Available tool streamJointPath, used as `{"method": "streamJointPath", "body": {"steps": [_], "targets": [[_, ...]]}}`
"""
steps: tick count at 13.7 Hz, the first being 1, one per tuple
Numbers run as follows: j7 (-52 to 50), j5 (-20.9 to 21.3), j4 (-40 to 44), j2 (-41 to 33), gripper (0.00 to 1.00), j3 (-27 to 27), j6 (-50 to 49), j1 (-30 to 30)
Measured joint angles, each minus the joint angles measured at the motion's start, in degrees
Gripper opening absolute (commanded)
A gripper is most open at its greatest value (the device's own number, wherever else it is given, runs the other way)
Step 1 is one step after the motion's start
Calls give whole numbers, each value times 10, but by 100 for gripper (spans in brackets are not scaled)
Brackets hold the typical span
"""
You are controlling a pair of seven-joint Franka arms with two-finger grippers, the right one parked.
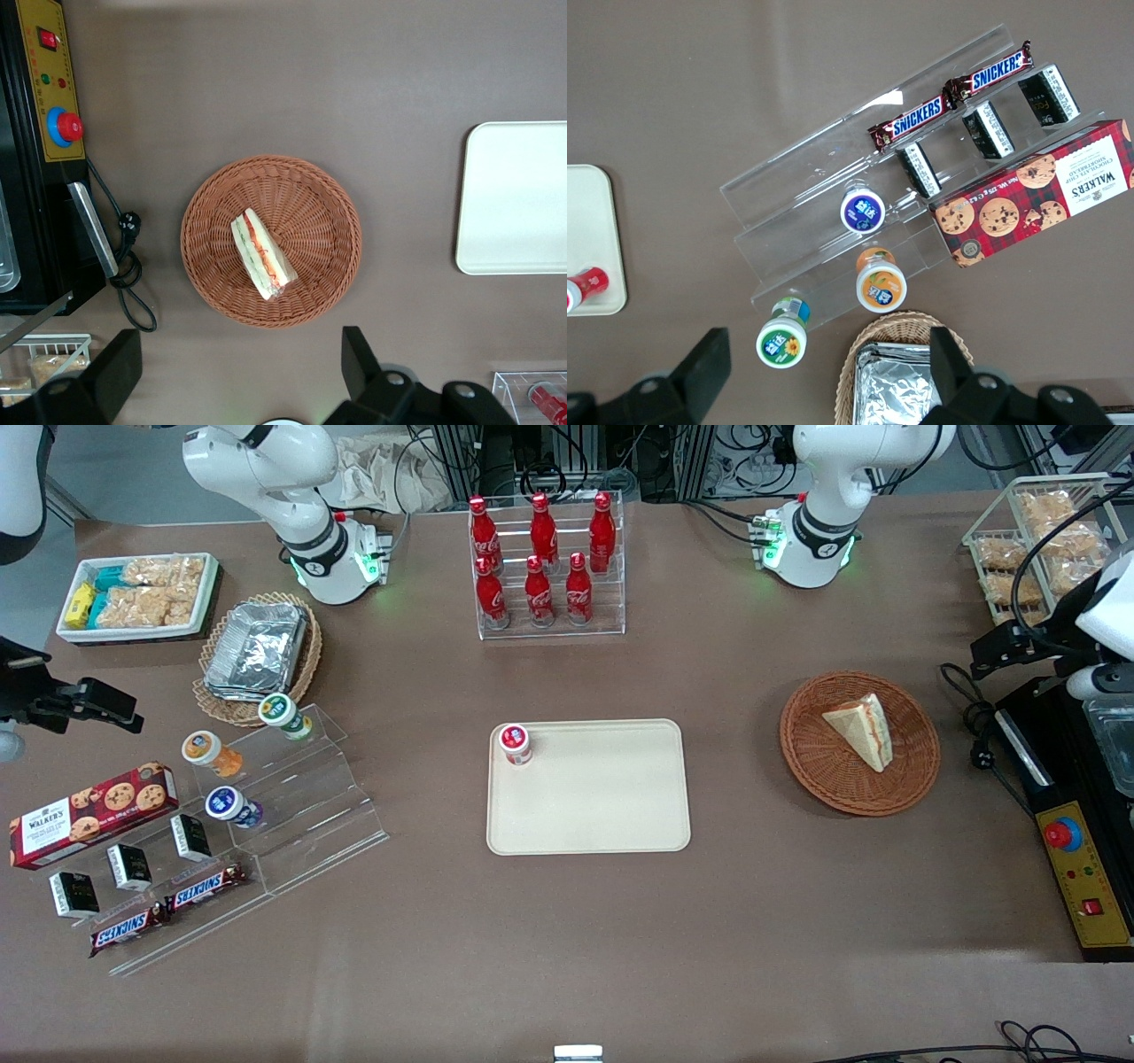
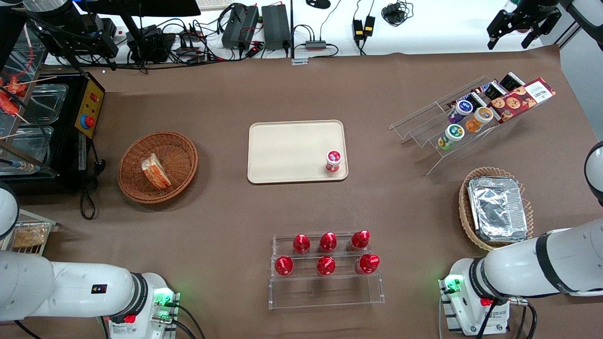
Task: Place sandwich from basket to tray
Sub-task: 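Move the left gripper over the wrapped sandwich in the wicker basket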
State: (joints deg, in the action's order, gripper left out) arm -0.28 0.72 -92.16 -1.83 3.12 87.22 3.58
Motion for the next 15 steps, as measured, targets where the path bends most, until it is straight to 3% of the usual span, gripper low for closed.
{"method": "streamJointPath", "body": {"steps": [9, 13, 15], "targets": [[0, 0, -25, 2, 100, 4, -23, 0], [-15, 0, -127, -19, 100, 22, 53, -2], [-70, 0, -197, -43, 100, 27, 114, -2]]}}
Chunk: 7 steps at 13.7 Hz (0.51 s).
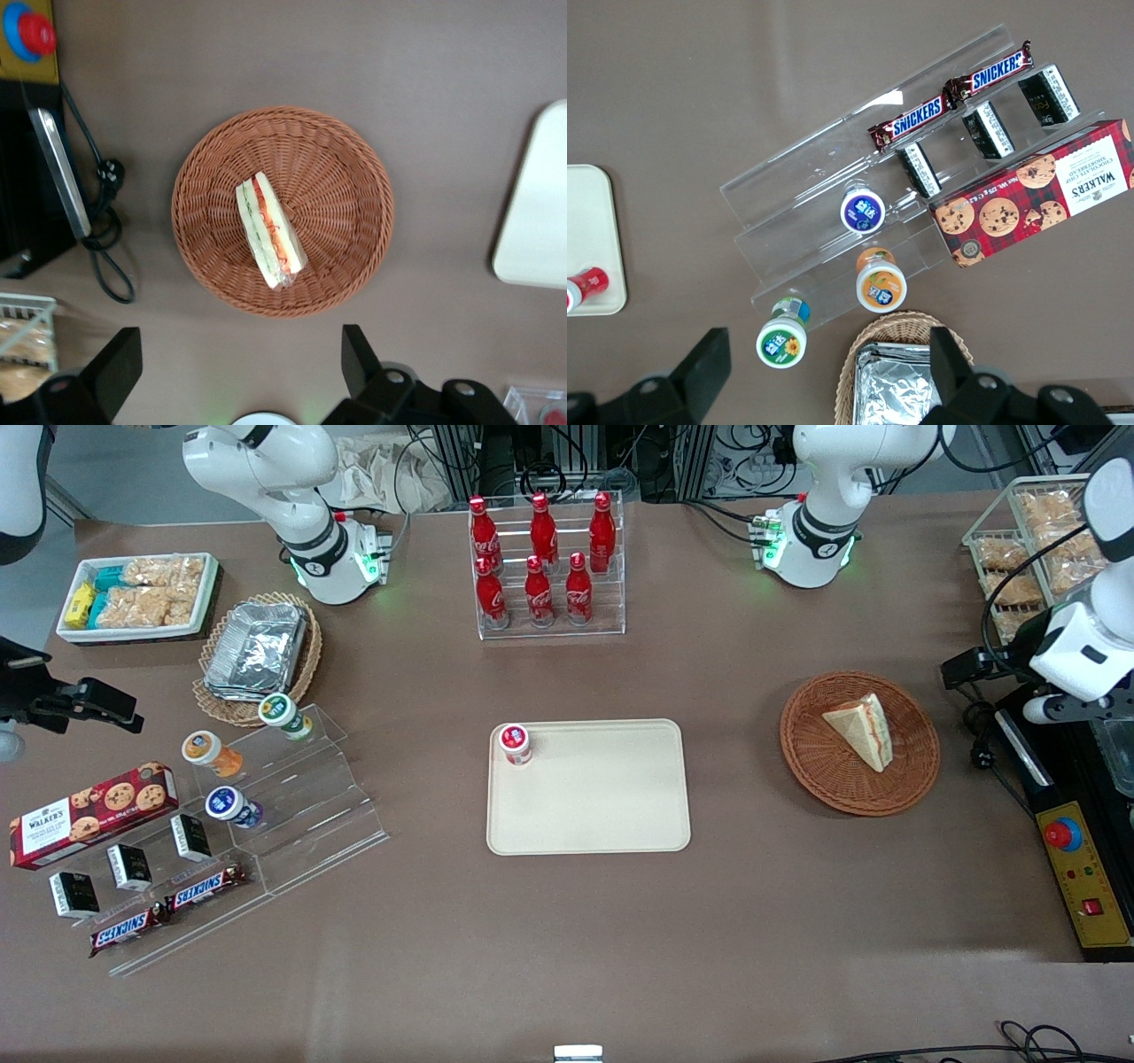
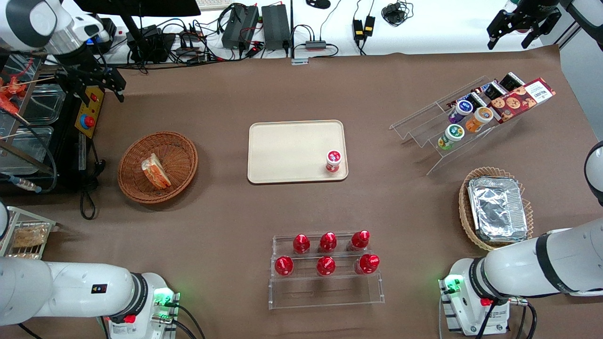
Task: Place sandwich from basket to tray
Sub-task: 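Move the left gripper over the wrapped sandwich in the wicker basket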
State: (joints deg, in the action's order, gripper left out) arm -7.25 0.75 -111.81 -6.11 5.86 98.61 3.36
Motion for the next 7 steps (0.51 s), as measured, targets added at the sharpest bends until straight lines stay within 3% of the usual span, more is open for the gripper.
{"method": "streamJointPath", "body": {"steps": [7], "targets": [[-156, 0, -161, -30, 100, -3, 159, 0]]}}
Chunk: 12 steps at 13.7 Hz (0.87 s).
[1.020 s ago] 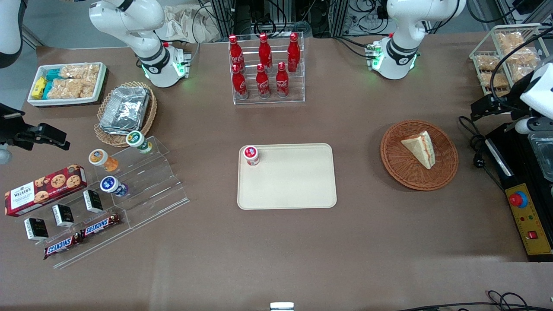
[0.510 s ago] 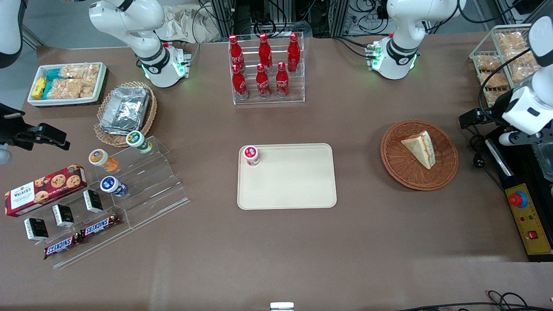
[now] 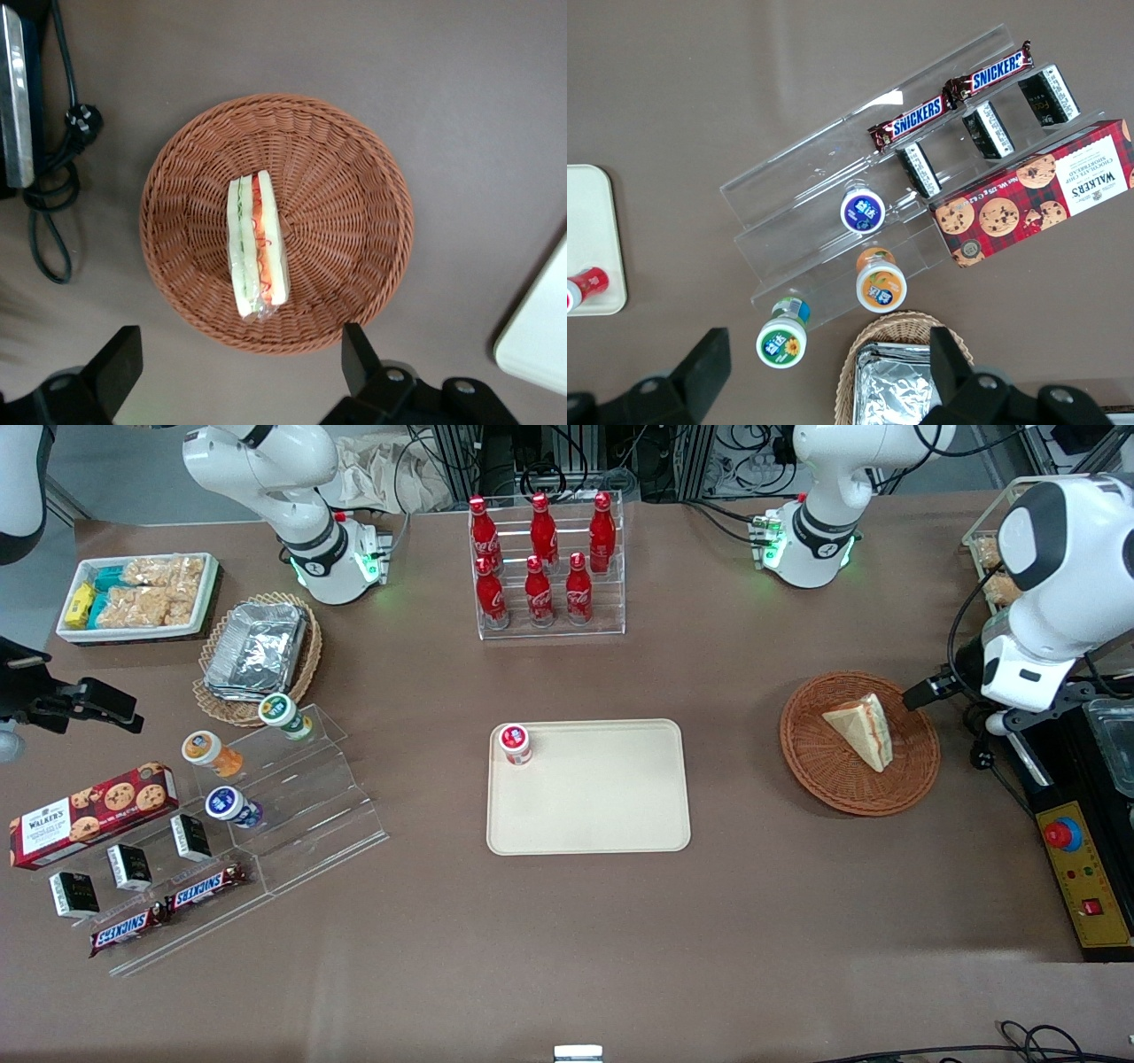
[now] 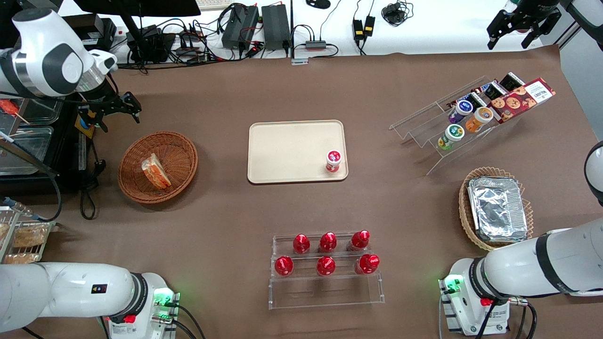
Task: Place sandwich from basket to tray
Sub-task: 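Move the left gripper over the wrapped sandwich in the wicker basket, then lower the open left gripper around the sandwich and close it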
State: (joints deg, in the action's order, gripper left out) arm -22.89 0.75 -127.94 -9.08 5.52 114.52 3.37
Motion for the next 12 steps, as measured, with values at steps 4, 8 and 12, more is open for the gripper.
{"method": "streamJointPath", "body": {"steps": [4, 8, 12], "targets": [[-70, 0, -71, 4, 100, -3, 88, 1], [-98, 0, -137, 27, 100, -3, 187, 1], [-99, 0, -171, 58, 100, -3, 243, 1]]}}
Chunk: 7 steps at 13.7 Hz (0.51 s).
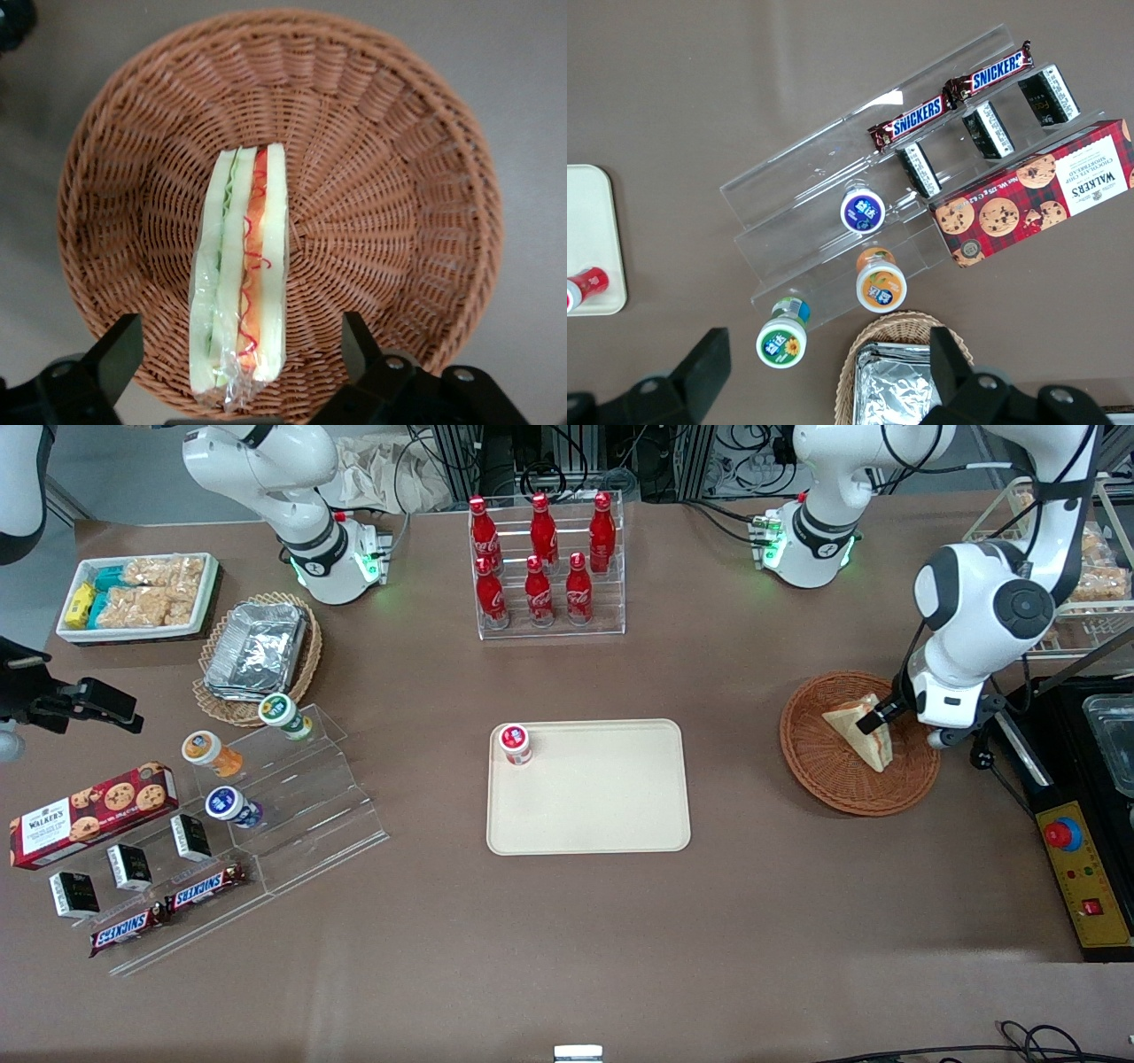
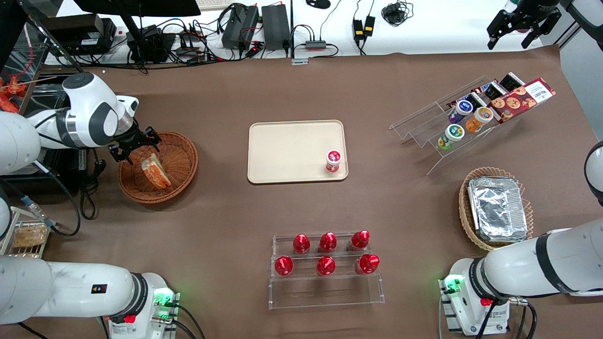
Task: Place sandwich from basket to tray
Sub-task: 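Lower the open left gripper around the sandwich and close it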
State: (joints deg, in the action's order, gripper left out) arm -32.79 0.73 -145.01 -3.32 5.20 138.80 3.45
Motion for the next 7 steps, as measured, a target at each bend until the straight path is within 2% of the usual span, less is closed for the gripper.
{"method": "streamJointPath", "body": {"steps": [7], "targets": [[0, 0, -14, 32, 100, 0, 32, 0]]}}
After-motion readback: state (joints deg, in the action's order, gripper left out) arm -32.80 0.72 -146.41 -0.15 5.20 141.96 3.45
